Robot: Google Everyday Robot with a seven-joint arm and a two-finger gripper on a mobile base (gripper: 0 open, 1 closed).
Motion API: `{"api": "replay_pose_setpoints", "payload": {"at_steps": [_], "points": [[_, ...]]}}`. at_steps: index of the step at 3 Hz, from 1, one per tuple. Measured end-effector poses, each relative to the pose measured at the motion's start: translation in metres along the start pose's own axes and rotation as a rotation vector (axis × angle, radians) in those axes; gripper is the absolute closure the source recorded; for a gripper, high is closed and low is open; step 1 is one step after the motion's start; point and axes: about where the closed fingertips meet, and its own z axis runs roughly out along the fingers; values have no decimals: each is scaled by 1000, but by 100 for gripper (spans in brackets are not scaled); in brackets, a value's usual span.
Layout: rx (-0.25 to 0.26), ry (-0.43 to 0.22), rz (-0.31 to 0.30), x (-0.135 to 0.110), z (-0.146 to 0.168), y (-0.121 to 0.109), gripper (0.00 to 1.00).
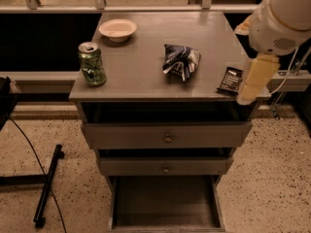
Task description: Place blue chip bag into bottom drawer
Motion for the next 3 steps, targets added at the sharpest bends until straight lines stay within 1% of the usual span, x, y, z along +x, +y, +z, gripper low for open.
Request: {"api": "replay_pose_setpoints", "payload": {"at_steps": [1, 2, 3], "points": [[41, -16, -62, -26, 29, -37, 0], [65, -34, -81, -36, 46, -59, 0], [60, -54, -56, -37, 65, -69, 0]]}}
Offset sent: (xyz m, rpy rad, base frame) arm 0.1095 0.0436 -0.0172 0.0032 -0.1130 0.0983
